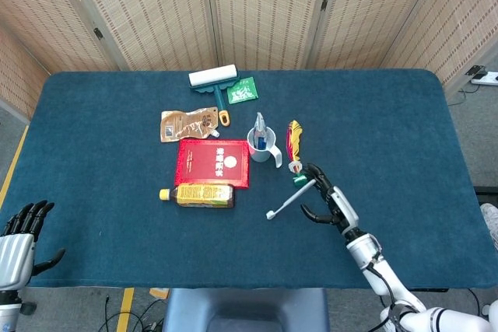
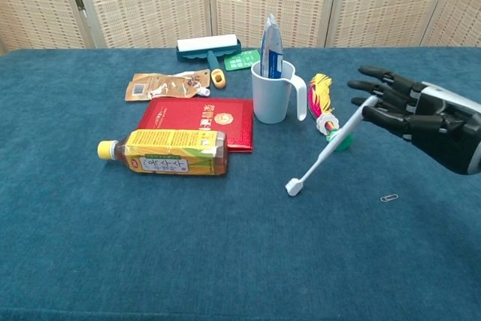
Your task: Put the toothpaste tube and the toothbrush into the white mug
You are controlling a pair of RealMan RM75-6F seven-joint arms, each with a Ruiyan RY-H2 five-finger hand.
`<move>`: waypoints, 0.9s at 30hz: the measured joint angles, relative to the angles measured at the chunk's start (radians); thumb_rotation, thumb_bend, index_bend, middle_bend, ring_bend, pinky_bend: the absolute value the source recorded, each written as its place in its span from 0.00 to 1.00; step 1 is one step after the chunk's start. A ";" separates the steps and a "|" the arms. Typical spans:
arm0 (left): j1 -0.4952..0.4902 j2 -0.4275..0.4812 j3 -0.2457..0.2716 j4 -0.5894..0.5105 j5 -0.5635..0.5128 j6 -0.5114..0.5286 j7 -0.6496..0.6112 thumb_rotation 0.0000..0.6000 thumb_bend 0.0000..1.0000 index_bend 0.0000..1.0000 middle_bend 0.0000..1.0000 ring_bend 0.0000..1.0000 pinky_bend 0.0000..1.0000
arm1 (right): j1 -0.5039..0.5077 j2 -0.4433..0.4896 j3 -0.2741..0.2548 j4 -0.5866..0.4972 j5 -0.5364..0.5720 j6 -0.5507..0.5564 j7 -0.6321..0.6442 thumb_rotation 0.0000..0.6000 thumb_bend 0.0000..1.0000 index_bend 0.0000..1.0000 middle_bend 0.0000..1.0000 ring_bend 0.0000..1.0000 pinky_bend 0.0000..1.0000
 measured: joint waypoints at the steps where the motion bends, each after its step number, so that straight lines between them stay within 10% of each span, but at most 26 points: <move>1: 0.000 0.000 0.000 0.000 0.000 0.000 0.000 1.00 0.24 0.15 0.15 0.12 0.20 | -0.007 0.002 0.001 0.003 -0.003 0.017 -0.014 1.00 0.27 0.00 0.02 0.04 0.03; 14: -0.001 0.000 0.002 -0.002 0.002 0.001 0.002 1.00 0.24 0.15 0.15 0.12 0.20 | -0.043 0.016 0.018 0.064 -0.068 0.158 -0.528 1.00 0.29 0.15 0.24 0.08 0.06; 27: 0.013 0.010 0.009 -0.001 -0.005 0.009 -0.008 1.00 0.24 0.15 0.15 0.12 0.20 | 0.075 0.037 -0.017 0.056 -0.132 -0.061 -1.139 1.00 0.30 0.42 0.30 0.13 0.10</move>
